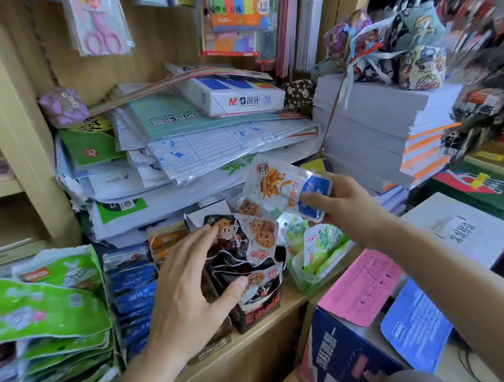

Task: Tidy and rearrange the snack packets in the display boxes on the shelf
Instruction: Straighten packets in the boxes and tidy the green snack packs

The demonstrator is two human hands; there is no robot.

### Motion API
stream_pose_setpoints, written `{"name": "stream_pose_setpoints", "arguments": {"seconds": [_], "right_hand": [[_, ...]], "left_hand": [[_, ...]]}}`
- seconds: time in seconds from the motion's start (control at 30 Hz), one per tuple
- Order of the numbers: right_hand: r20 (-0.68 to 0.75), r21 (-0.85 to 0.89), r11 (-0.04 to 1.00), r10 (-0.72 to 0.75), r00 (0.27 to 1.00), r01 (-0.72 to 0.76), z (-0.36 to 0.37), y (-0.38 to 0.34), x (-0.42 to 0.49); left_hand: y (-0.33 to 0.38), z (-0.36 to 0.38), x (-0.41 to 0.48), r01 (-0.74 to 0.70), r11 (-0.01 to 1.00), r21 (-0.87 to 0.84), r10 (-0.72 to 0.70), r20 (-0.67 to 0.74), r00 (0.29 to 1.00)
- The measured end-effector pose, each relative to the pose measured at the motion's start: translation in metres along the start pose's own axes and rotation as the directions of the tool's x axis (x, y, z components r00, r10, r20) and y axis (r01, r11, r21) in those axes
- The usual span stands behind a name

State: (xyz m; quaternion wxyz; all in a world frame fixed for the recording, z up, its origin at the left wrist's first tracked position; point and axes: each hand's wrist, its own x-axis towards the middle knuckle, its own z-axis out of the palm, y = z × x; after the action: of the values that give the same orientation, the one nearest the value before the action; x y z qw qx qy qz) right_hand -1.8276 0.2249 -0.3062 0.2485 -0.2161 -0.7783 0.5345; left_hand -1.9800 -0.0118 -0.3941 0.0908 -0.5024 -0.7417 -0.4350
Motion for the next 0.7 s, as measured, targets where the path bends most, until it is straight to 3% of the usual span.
{"name": "stream_pose_setpoints", "arguments": {"seconds": [0.13, 0.2, 0.33, 0.43, 0.57, 0.7], "right_hand": [[0.172, -0.18, 0.977, -0.086, 0.981, 0.117, 0.037, -0.019, -0.027], [0.231, -0.212, 0.966, -0.101, 0.968, 0.151, 0.054, -0.026, -0.037], [0.207, -0.28, 0.934, -0.166, 0.964, 0.221, 0.104, -0.031, -0.039], [0.124, -0.288, 0.933, -0.186, 0.975, 0.215, 0.134, -0.025, -0.03], [0.125, -0.329, 0.916, -0.197, 0.972, 0.228, 0.157, -0.013, -0.023], [0.127, -0.271, 0.947, -0.141, 0.982, 0.171, 0.161, -0.01, -0.018]], "left_hand": [[0.005, -0.028, -0.015, 0.125, 0.964, -0.235, -0.139, -0.04, 0.99], [0.007, -0.042, -0.02, 0.148, 0.952, -0.268, -0.164, -0.038, 0.986], [-0.025, -0.084, -0.034, 0.188, 0.97, 0.154, -0.172, -0.116, 0.978], [-0.052, -0.107, -0.047, 0.274, 0.876, 0.396, -0.301, 0.005, 0.954], [-0.061, -0.114, -0.067, 0.168, 0.879, 0.446, -0.297, 0.235, 0.926], [-0.06, -0.111, -0.072, 0.109, 0.886, 0.451, -0.255, 0.277, 0.926]]}}
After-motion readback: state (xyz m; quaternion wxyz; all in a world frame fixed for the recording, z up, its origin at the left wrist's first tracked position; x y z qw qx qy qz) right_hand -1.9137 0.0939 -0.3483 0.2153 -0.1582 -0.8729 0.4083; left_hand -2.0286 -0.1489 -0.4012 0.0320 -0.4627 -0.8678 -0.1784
